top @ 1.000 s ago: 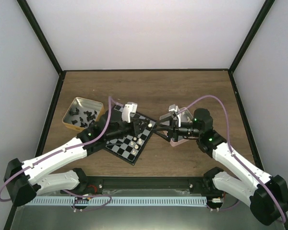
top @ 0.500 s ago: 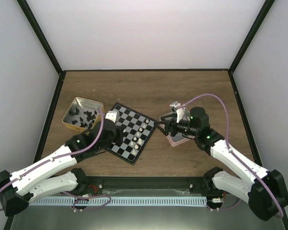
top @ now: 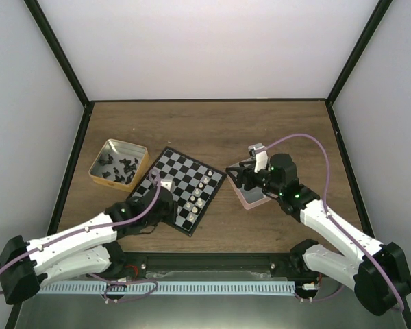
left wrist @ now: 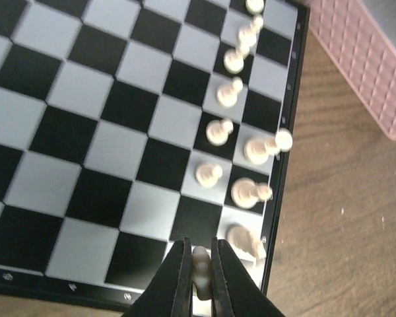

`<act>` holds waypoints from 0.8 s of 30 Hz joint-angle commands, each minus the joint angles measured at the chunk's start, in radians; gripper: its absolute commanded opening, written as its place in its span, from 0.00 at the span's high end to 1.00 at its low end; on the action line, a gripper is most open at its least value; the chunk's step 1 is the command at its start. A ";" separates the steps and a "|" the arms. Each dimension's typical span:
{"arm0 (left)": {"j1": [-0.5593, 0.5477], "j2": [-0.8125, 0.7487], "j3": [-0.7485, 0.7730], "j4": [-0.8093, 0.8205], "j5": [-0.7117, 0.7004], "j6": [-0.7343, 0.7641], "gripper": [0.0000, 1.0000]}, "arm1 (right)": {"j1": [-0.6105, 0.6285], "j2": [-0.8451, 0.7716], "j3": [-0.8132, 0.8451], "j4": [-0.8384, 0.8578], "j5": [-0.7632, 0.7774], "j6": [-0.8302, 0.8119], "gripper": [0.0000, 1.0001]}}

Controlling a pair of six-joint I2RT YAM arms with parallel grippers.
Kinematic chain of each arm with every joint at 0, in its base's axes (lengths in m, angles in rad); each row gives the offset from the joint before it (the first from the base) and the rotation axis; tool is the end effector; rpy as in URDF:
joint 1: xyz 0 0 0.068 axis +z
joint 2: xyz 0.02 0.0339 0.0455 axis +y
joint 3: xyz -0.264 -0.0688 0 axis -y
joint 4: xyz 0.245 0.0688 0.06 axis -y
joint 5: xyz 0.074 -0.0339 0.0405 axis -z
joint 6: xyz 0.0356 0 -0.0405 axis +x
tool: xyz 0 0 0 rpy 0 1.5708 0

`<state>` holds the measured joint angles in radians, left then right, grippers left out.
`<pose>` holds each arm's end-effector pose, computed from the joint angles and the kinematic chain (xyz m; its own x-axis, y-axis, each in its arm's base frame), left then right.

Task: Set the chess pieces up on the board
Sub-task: Place the chess piece on the chessboard.

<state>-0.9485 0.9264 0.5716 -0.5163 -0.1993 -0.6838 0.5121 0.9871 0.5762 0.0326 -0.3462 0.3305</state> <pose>0.1119 -0.1439 0.2124 -0.8019 0.0555 -0.5949 0.2781 0.9159 -0.2894 0.1884 0.1198 0.2512 -0.5433 0.0448 -0.8383 -0.5915 0.6882 0.4201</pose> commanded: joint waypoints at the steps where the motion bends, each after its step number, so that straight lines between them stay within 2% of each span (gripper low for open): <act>1: -0.075 -0.006 -0.045 0.021 -0.026 -0.078 0.96 | 0.005 0.002 0.037 0.000 0.054 0.009 0.29; 7: -0.187 0.020 -0.091 0.075 -0.070 -0.098 0.96 | 0.005 0.008 0.033 0.001 0.064 0.011 0.29; 12: -0.240 0.063 -0.040 0.079 -0.147 -0.085 0.96 | 0.004 0.008 0.035 -0.002 0.073 0.014 0.29; 17: -0.245 0.086 0.051 0.115 -0.257 -0.021 0.96 | 0.005 -0.001 0.034 -0.006 0.103 0.030 0.29; 20: -0.239 0.132 0.118 0.172 -0.306 0.068 0.96 | 0.005 -0.011 0.027 -0.007 0.131 0.043 0.29; 24: -0.178 0.264 0.228 0.225 -0.272 0.141 0.96 | 0.001 -0.055 0.012 -0.025 0.270 0.095 0.29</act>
<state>-1.1755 1.0897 0.7071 -0.3828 -0.4484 -0.6479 0.5121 0.9836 0.5762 0.0250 -0.2173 0.3740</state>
